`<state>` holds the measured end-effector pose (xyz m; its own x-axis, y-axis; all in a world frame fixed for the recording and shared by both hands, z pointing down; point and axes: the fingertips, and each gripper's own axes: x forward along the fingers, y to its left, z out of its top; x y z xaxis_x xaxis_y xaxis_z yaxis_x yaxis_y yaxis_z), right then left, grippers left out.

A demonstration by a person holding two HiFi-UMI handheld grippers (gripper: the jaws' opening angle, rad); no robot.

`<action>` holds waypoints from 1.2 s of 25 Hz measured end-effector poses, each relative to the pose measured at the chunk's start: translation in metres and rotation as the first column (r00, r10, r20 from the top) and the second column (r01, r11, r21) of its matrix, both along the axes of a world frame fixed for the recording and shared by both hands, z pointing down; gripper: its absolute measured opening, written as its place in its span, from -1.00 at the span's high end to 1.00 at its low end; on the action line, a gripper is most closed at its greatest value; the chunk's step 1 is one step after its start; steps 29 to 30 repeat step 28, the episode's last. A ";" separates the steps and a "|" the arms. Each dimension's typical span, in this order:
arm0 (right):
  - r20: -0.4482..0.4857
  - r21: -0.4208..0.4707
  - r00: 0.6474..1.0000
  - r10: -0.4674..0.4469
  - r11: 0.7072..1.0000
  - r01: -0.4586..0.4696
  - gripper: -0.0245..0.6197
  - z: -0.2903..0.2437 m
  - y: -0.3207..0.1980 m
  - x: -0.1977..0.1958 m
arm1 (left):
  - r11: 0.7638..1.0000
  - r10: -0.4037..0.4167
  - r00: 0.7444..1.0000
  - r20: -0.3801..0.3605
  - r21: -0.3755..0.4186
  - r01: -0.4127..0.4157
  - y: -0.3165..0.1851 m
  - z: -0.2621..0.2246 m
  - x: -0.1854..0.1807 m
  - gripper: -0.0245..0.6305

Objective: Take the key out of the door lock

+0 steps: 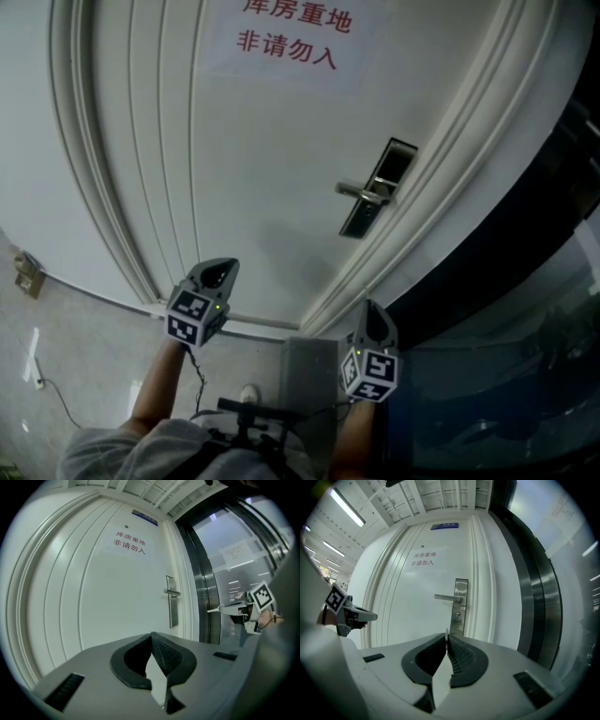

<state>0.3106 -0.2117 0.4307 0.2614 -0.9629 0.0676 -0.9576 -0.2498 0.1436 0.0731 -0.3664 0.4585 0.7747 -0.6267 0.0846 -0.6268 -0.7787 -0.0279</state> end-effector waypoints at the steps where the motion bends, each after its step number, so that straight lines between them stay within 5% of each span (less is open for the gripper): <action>1: 0.001 0.001 1.000 -0.003 1.000 0.003 0.86 0.000 -0.001 -0.001 | 1.000 -0.001 1.000 0.003 0.001 0.001 -0.001 0.000 0.000 0.95; 30: -0.008 -0.009 0.999 -0.041 0.999 0.040 0.86 0.002 -0.014 -0.015 | 1.000 -0.022 1.000 0.018 0.000 0.022 -0.006 0.001 -0.011 0.95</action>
